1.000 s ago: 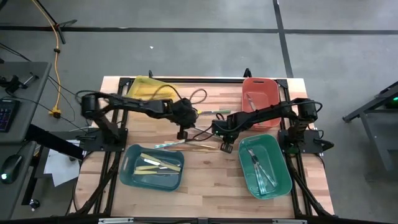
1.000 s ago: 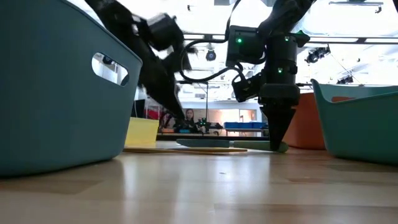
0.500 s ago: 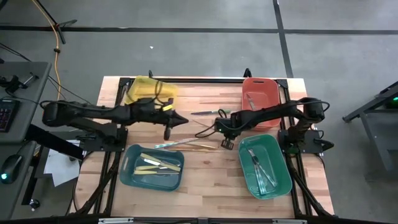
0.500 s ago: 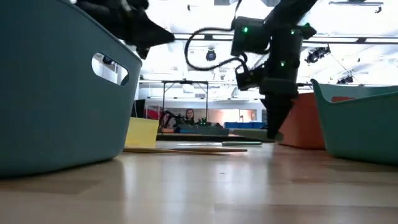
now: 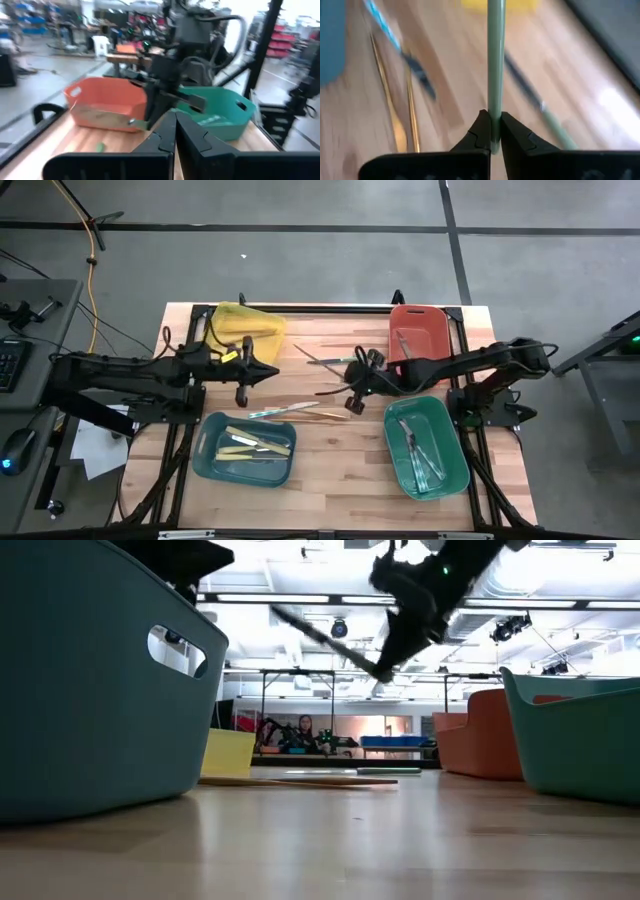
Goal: Sort silverware by color (type)
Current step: Put the green knife into the orange bin
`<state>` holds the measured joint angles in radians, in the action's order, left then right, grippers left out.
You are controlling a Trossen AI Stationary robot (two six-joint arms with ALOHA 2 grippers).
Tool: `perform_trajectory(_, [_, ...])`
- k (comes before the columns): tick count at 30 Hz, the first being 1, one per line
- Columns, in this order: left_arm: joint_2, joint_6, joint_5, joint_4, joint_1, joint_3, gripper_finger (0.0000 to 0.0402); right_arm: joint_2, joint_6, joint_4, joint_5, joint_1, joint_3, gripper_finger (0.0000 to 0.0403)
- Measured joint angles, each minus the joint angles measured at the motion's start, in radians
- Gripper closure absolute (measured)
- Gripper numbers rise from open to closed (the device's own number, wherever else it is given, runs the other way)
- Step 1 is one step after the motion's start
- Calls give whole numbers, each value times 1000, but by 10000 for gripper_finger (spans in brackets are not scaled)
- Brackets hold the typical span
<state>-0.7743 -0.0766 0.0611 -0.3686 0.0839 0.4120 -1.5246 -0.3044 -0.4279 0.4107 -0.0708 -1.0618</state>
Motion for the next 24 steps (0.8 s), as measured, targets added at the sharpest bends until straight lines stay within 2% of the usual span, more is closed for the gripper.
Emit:
perform_trajectory(3, [31, 7, -75, 1, -8, -17, 401, -1, 72, 133, 66, -8, 0, 398])
perform_trajectory(6, [51, 49, -163, -3, -6, -19, 401, -1, 161, 274, 73, 19, -2, 398])
perform_trajectory(10, [64, 131, -254, -2, 0, -19, 401, 9, 277, 374, 78, 57, -3, 398])
perform_trajectory(14, [68, 159, -263, 7, 13, -19, 401, 13, 360, 409, 86, 99, -3, 398])
perform_trajectory(18, [68, 279, -265, 76, 15, -18, 401, 15, 440, 409, 90, 150, -3, 398])
perform_trajectory(21, [68, 365, -294, 129, 15, -19, 401, 16, 478, 409, 85, 195, -3, 398])
perform_trajectory(24, [67, 401, -352, 144, 16, -19, 401, 16, 488, 410, 33, 246, -3, 398])
